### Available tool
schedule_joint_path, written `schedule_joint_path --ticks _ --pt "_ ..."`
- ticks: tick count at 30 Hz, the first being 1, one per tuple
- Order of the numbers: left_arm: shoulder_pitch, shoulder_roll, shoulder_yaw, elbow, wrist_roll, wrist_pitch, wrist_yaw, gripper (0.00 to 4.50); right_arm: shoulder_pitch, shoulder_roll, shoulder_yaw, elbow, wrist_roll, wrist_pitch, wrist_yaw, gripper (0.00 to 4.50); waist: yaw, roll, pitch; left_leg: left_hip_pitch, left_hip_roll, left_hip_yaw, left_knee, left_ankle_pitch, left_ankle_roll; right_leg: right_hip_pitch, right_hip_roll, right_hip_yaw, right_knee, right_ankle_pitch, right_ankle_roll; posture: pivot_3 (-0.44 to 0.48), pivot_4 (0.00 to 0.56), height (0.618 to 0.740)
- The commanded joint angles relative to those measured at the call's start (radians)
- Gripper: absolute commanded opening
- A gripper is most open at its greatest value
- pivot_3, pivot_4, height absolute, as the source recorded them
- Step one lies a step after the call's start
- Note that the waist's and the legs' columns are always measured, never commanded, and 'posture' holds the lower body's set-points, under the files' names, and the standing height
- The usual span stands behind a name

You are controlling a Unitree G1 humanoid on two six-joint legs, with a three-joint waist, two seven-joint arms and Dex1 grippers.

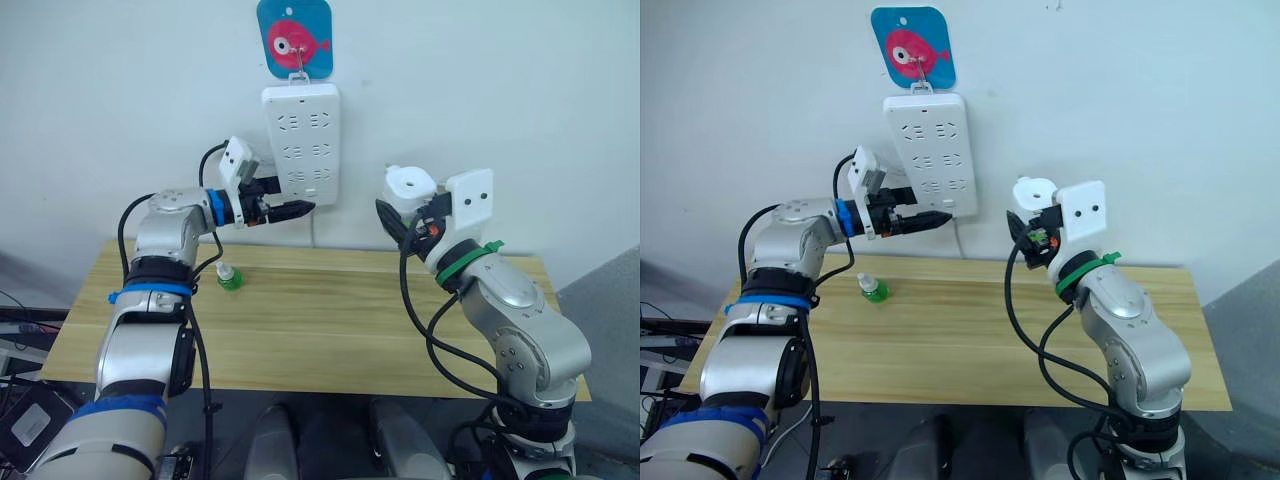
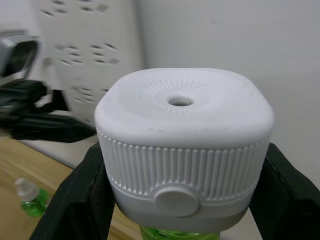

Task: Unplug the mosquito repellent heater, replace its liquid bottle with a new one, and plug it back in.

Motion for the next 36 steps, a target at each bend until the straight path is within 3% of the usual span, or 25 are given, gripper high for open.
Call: schedule_joint_path --ticks 1,7,11,15,20,27,36 --pt "0.084 0.034 0.03 -0.149 -0.025 0.039 0.041 4.48 0.006 0.002 -0.039 0.017 0.021 -0.106 0.025 3.07 -0.002 0.0 0.0 0.0 0.0 0.0 -0.001 0.0 0.0 -0.001 0.0 0.0 0.0 0.0 0.0 -0.142 0.243 0.74" --pt "0.438 0.138 -0.011 -0.516 0.007 0.003 0.031 4.48 0.041 0.055 -0.118 0.045 0.105 -0.128 0.017 3.07 -0.019 0.0 0.0 0.0 0.002 0.002 -0.003 0.0 -0.001 -0.002 0.0 0.001 0.001 -0.001 -0.001 -0.132 0.231 0.74" --pt "0.573 0.128 0.005 -0.689 -0.028 -0.051 0.067 4.48 0.064 0.111 -0.185 0.048 0.203 -0.093 -0.002 3.07 -0.009 0.0 0.0 0.001 0.002 0.001 -0.003 0.001 -0.003 -0.003 0.0 0.0 0.004 -0.001 -0.002 -0.12 0.231 0.74" --pt "0.563 -0.004 -0.029 -0.854 -0.085 -0.028 0.175 4.48 0.051 0.228 -0.329 0.068 0.437 -0.029 -0.075 3.07 0.014 0.0 0.0 0.0 0.0 0.001 0.0 0.002 -0.004 -0.002 -0.001 0.001 0.003 -0.004 0.002 -0.101 0.231 0.74" --pt "0.454 -0.199 -0.117 -0.894 -0.099 0.009 0.31 4.48 0.029 0.304 -0.444 0.104 0.8 -0.013 -0.235 3.07 0.014 0.0 0.0 0.0 -0.004 0.003 0.005 0.003 -0.004 0.001 -0.002 0.006 0.002 -0.001 0.007 -0.096 0.228 0.74" --pt "0.397 -0.339 -0.191 -0.832 -0.068 -0.049 0.391 4.48 0.039 0.265 -0.396 0.116 1.173 -0.091 -0.445 3.07 -0.013 0.0 0.0 0.001 -0.004 0.001 0.001 0.003 -0.002 0.0 -0.001 0.006 0.002 0.0 0.008 -0.109 0.231 0.74" --pt "0.358 -0.409 -0.207 -0.777 -0.054 -0.115 0.449 4.48 0.056 0.163 -0.29 0.106 1.296 -0.203 -0.541 3.07 -0.014 0.0 0.0 0.0 -0.006 0.001 0.0 0.003 -0.002 0.001 -0.002 0.006 0.0 -0.001 0.009 -0.119 0.236 0.74"
